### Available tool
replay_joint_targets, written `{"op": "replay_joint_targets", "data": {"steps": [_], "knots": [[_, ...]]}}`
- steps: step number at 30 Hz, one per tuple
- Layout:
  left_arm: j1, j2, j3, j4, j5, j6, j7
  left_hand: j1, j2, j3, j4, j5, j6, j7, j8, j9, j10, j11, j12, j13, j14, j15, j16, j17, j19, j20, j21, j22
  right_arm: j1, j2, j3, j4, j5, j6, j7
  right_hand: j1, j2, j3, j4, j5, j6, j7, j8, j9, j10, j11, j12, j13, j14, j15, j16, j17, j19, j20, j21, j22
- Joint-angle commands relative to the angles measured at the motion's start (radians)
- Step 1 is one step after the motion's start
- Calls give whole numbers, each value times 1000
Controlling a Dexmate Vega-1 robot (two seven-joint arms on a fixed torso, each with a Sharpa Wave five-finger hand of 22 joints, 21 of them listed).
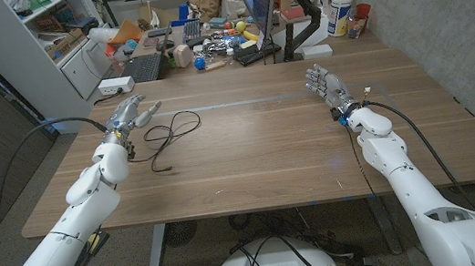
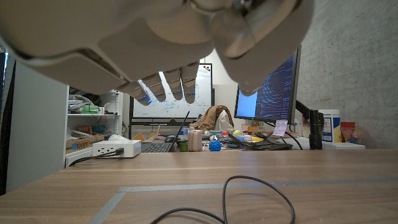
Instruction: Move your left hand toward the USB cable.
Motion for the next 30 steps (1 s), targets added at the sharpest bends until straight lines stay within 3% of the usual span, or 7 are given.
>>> {"op": "replay_joint_targets", "data": {"steps": [1, 30], "knots": [[-24, 11, 27, 28, 7, 8, -8, 15, -2, -1, -5, -2, 10, -1, 4, 6, 2, -2, 1, 4, 0, -1, 5, 6, -2, 4, 0, 1, 7, 3, -2, 9, -4, 7, -5, 2, 4, 2, -2, 6, 8, 0, 2, 2, 10, -1, -2, 5, 7, 1, 6, 4, 10, -4, -3, 3], [-46, 18, 67, 57, 9, 34, -23, 20, 1, -5, -5, -4, 17, -7, 2, 6, 6, -7, 0, 4, 4, -8, 4, 6, -1, 1, 0, 1, 15, 6, -3, 21, -5, 14, -3, 1, 4, 2, -1, 6, 8, -1, 2, 2, 12, -1, -2, 5, 8, 2, 7, 4, 11, -4, -4, 3]]}}
